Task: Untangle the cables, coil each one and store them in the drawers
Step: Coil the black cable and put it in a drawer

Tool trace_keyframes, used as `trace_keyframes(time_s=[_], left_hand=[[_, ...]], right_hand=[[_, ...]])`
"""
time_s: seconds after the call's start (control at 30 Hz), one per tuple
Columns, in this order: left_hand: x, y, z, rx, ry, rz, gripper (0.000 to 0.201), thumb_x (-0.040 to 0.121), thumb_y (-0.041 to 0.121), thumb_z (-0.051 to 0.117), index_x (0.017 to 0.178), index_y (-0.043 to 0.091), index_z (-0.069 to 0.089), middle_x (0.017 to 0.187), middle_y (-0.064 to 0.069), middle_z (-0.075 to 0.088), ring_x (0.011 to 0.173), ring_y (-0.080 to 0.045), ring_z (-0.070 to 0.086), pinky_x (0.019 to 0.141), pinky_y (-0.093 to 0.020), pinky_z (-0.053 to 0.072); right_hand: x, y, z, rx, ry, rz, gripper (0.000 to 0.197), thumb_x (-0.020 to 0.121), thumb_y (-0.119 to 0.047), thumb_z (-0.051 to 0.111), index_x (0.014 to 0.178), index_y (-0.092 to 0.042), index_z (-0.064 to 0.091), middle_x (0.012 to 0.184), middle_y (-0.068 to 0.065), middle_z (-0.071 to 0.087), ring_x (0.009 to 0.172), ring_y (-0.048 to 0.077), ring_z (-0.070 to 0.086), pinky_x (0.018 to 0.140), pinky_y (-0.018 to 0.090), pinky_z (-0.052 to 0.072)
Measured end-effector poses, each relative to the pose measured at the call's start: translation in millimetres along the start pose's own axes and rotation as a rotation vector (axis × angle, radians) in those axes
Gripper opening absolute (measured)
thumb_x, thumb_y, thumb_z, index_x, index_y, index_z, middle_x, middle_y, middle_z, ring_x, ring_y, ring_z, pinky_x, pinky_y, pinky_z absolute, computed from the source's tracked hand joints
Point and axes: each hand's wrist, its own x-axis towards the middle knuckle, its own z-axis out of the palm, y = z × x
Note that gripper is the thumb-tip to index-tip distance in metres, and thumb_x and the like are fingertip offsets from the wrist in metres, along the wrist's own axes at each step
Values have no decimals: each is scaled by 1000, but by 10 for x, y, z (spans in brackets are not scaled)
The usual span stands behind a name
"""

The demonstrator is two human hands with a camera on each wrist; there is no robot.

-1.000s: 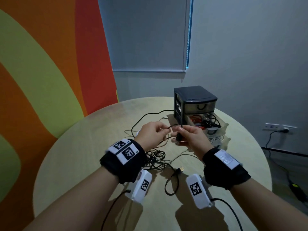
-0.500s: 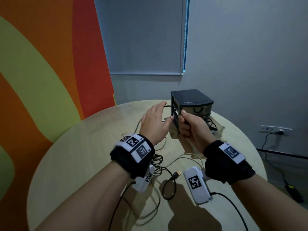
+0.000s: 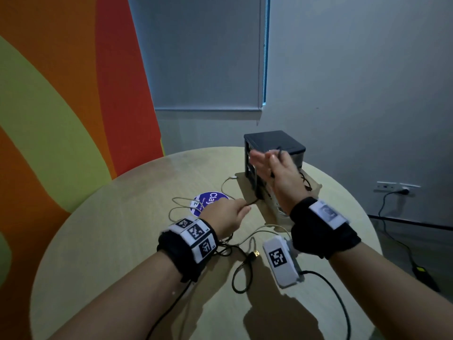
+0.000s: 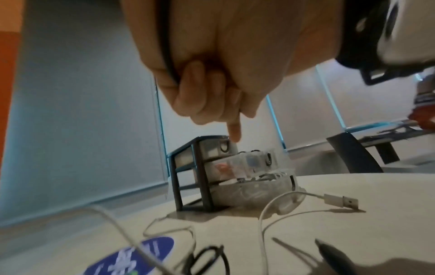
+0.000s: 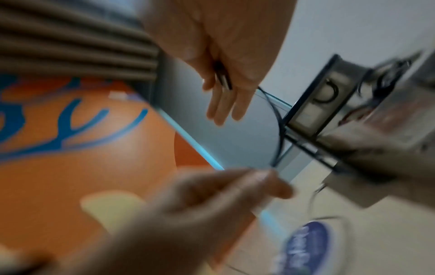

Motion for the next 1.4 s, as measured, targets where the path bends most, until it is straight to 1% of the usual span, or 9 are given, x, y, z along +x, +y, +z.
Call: trace_keyframes(time_s=[0.17, 0.3, 0.4, 0.6, 0.87, 0.97, 1.13, 1.3, 1.4], left_hand=[[-9, 139, -233, 219, 150, 282, 30, 95, 42, 43, 105, 24, 65, 93, -2, 68, 85, -19, 61, 64, -25, 32], [4, 115, -325, 139, 233, 378, 27, 89, 44, 54, 84, 22, 69, 73, 4, 65, 66, -13, 54, 60, -23, 31], [18, 54, -342, 21, 254, 387, 34, 79, 54, 58, 60, 27, 50, 50, 13, 43, 49, -4, 39, 52, -20, 24], [64, 5, -325, -229, 419, 357, 31, 89, 38, 50, 61, 29, 43, 46, 16, 35, 42, 0, 35, 47, -20, 27], [167, -24, -177, -448, 567, 116, 39, 94, 40, 36, 62, 18, 44, 53, -7, 46, 51, -25, 43, 54, -32, 32], [183, 46, -86, -561, 484, -38, 39, 100, 29, 36, 75, 5, 53, 64, -15, 54, 60, -27, 49, 61, -35, 36], [132, 123, 30, -722, 48, -207, 15, 99, 20, 38, 87, 15, 45, 63, -5, 45, 49, -19, 40, 41, -22, 33], [114, 174, -74, -321, -161, -51, 23, 96, 20, 44, 103, 12, 63, 105, -6, 64, 94, -20, 58, 75, -26, 43], [107, 142, -228, -213, -116, 17, 21, 92, 22, 53, 98, 11, 69, 90, -2, 66, 83, -15, 57, 71, -24, 41]], right_hand=[[-101, 168, -92, -606, -220, 195, 18, 99, -6, 35, 97, 0, 52, 81, 5, 60, 74, 18, 58, 63, 28, 50], [-191, 172, -173, -649, -392, 395, 33, 102, -15, 33, 73, -6, 47, 58, 9, 47, 44, 17, 40, 40, 24, 32], [-233, 136, -205, -700, -462, 475, 45, 102, -34, 32, 66, -10, 48, 52, 4, 34, 39, 11, 25, 37, 19, 18], [-211, 28, -276, -351, -537, 555, 62, 92, -62, 23, 50, -19, 35, 47, -6, 24, 37, 6, 14, 40, 20, 6], [-179, -26, -158, 94, -501, 452, 51, 88, -40, 46, 45, -22, 26, 38, -8, 18, 31, 5, 14, 36, 19, 5], [-113, -30, -52, 379, -444, 396, 50, 89, -38, 39, 41, -21, 35, 32, -10, 24, 24, 4, 21, 32, 17, 14], [-1, -30, 110, 595, -223, 337, 43, 99, -33, 31, 60, -18, 41, 42, -6, 35, 36, 7, 34, 41, 17, 29], [33, 51, 118, 221, -120, 177, 28, 103, -22, 26, 89, -10, 47, 83, 5, 66, 74, 16, 65, 74, 28, 48], [5, 158, 15, -60, -166, 158, 27, 103, -18, 26, 105, -3, 48, 98, 11, 66, 87, 20, 65, 90, 38, 46]])
